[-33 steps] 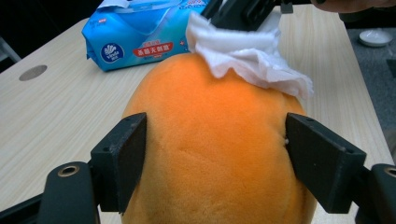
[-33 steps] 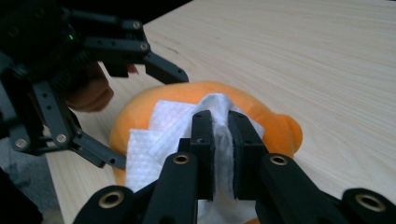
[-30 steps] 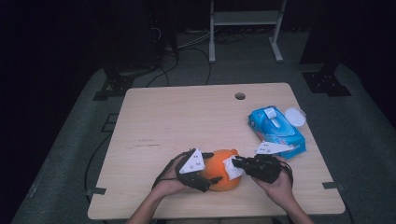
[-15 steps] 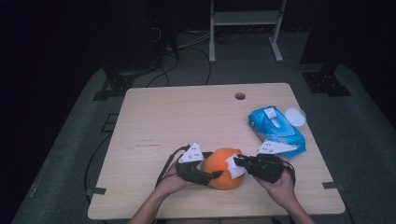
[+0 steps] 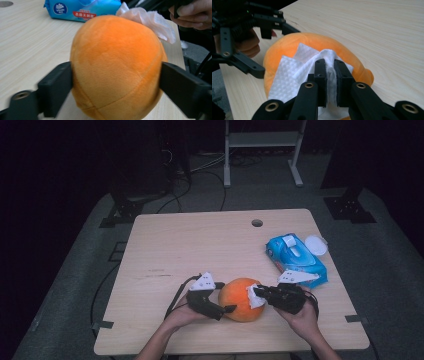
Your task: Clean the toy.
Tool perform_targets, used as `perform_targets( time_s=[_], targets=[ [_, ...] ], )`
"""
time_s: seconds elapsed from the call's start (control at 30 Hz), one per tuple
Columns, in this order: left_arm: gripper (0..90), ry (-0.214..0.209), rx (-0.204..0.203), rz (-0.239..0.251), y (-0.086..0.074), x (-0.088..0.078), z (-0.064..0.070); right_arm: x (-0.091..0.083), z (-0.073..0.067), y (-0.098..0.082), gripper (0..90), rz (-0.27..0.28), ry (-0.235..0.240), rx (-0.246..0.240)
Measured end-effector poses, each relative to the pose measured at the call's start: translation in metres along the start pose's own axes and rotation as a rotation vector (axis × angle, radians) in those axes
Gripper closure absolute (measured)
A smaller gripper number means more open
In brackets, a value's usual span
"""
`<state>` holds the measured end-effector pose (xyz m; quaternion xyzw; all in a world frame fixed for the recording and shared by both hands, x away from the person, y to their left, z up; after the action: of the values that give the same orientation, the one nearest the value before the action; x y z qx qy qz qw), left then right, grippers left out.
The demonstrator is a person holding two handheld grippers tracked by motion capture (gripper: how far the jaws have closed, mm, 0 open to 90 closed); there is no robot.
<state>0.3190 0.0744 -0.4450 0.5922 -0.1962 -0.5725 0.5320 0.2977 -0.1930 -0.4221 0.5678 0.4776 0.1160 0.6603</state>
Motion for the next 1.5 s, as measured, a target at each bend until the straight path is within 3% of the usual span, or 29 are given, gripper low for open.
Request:
perform_targets(
  time_s=[0.07, 0.1, 0.2, 0.3, 0.4, 0.5, 0.6, 0.7, 0.83, 0.97, 1.03, 1.07, 1.2, 1.23, 1.3, 1.37, 1.4, 1.5],
  targets=[
    [19.8, 0.006, 0.017, -0.006, 0.001, 0.0, 0.001, 0.001, -0.004, 0.003, 80.9, 0.006, -0.017, -0.015],
    [21.7, 0.029, 0.051, -0.002, 0.005, -0.001, 0.006, 0.001, -0.008, 0.005, 81.0, 0.01, -0.022, -0.029],
    [24.7, 0.038, 0.077, -0.002, 0.007, -0.004, 0.01, -0.003, -0.018, 0.013, 80.9, 0.048, -0.002, -0.052],
    [25.1, 0.032, 0.092, -0.001, 0.008, -0.005, 0.013, -0.005, -0.019, 0.013, 80.8, 0.049, 0.0, -0.061],
    [26.0, 0.011, 0.087, 0.015, 0.008, -0.005, 0.014, -0.006, -0.008, 0.006, 80.6, 0.031, -0.002, -0.04],
    [26.4, 0.02, 0.092, 0.019, 0.008, -0.004, 0.015, -0.009, -0.005, 0.004, 80.7, 0.032, 0.0, -0.011],
    [26.4, 0.037, 0.113, 0.009, 0.009, -0.002, 0.019, -0.01, -0.016, 0.013, 80.5, 0.058, 0.018, -0.032],
    [26.4, 0.033, 0.122, -0.001, 0.009, -0.003, 0.02, -0.008, -0.02, 0.016, 80.4, 0.046, 0.018, -0.069],
    [23.4, 0.018, 0.109, -0.005, 0.007, -0.004, 0.017, -0.007, -0.014, 0.011, 80.3, 0.022, 0.045, -0.056],
    [12.0, -0.005, 0.01, -0.012, 0.004, -0.002, 0.007, -0.009, -0.013, 0.006, 80.3, 0.001, 0.069, -0.062],
    [12.2, -0.018, -0.012, -0.014, 0.003, 0.0, 0.005, -0.009, -0.013, 0.006, 80.3, -0.002, 0.066, -0.067],
    [18.3, -0.03, -0.029, -0.012, 0.001, 0.001, 0.004, -0.009, -0.013, 0.006, 80.2, -0.001, 0.06, -0.066],
    [30.3, -0.016, 0.0, -0.003, 0.004, -0.002, 0.009, -0.01, -0.018, 0.01, 80.3, 0.019, 0.047, -0.066],
    [31.3, 0.014, 0.049, 0.003, 0.01, -0.004, 0.018, -0.011, -0.024, 0.016, 80.2, 0.037, 0.033, -0.092],
    [32.3, 0.022, 0.072, 0.004, 0.012, -0.005, 0.022, -0.012, -0.026, 0.018, 80.1, 0.05, 0.033, -0.098],
    [32.7, 0.044, 0.13, -0.006, 0.015, -0.004, 0.029, -0.016, -0.028, 0.023, 79.5, 0.074, 0.035, -0.105],
    [33.7, 0.049, 0.157, -0.016, 0.015, -0.004, 0.032, -0.019, -0.025, 0.022, 79.2, 0.075, 0.023, -0.113],
    [33.9, 0.051, 0.17, -0.02, 0.014, -0.002, 0.034, -0.021, -0.016, 0.017, 79.3, 0.065, -0.007, -0.089]
  ],
)
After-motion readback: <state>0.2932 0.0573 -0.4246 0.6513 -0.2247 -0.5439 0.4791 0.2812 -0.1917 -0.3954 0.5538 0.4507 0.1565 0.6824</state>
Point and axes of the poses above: each handheld gripper's, and its own axes: x roughly forward along the jaws, y roughly out of its top, z roughly to its right, the point moved 1 cm from there along x, roughly forward along the jaws, and after that the axes turned 7 degrees about -x, right-handed, at the moved point
